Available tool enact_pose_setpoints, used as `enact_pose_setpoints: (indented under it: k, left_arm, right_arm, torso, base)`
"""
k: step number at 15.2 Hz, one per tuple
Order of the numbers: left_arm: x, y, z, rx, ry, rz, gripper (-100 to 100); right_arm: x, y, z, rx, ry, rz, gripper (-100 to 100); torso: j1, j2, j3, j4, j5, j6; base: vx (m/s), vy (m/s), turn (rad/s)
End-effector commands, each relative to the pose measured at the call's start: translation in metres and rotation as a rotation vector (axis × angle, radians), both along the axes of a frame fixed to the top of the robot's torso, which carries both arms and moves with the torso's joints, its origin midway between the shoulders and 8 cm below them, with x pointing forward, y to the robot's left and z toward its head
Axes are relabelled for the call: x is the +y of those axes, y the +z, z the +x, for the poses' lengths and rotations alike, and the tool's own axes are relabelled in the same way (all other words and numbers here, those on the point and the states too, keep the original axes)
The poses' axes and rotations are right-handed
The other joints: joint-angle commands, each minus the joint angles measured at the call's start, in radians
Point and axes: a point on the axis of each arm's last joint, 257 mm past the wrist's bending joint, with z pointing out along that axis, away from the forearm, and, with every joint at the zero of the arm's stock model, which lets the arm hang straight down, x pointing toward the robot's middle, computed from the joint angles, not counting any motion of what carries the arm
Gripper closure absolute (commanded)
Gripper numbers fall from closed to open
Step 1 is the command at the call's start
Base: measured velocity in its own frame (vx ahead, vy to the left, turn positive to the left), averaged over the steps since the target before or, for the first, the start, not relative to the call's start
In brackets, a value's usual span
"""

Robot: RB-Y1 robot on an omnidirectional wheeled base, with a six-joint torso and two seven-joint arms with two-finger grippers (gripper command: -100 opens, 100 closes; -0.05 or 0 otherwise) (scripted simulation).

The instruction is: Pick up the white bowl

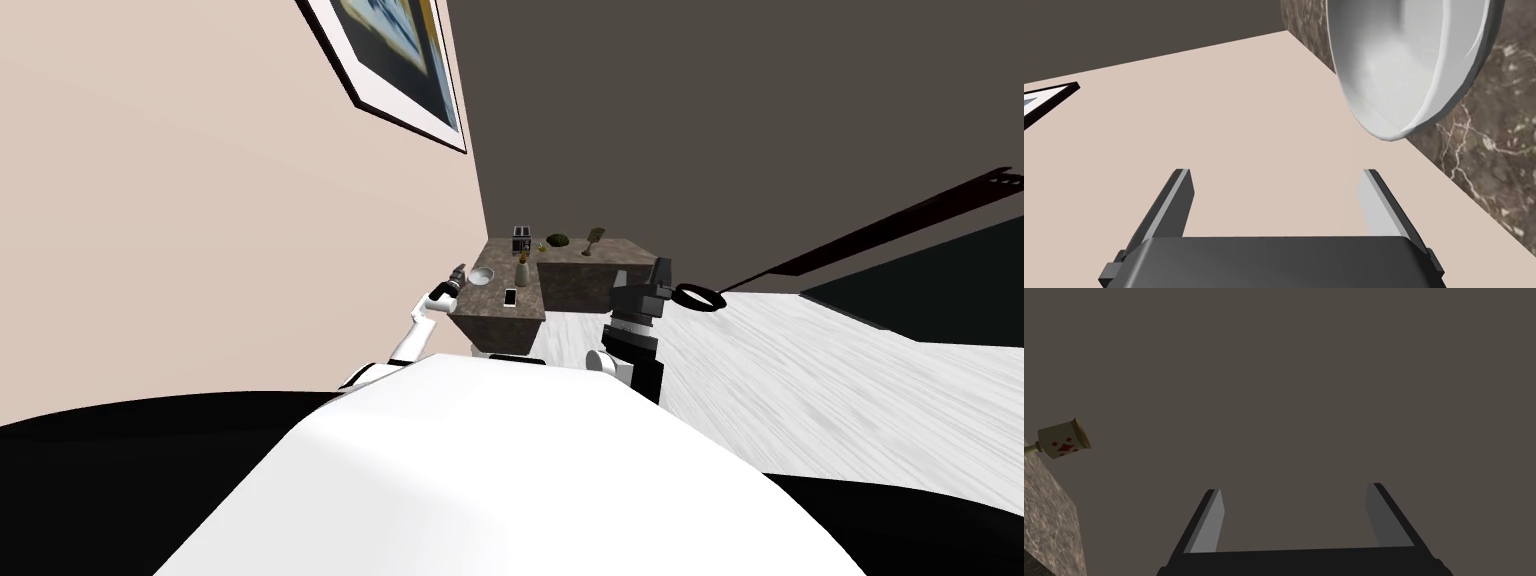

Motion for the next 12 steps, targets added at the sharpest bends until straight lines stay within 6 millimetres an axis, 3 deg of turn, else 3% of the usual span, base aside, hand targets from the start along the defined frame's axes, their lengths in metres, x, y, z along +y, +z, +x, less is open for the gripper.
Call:
enact_pose_setpoints:
  k: [1,12]
  left_arm:
    - [0.009,-0.015,0.006,0.061,0.02,0.003,-100]
    - [0.037,-0.05,0.031,0.279,0.094,0.006,-100]
  right_arm:
    - [0.0,0.0,0.0,0.0,0.0,0.0,0]
    - [0.0,0.0,0.0,0.0,0.0,0.0,0]
  torso:
    - [0.0,0.0,0.0,0.0,0.0,0.0]
    - [0.001,0.0,0.0,0.0,0.0,0.0]
  base:
    - [-0.013,-0.033,-0.026]
    - [-0.006,-0.023,-0.019]
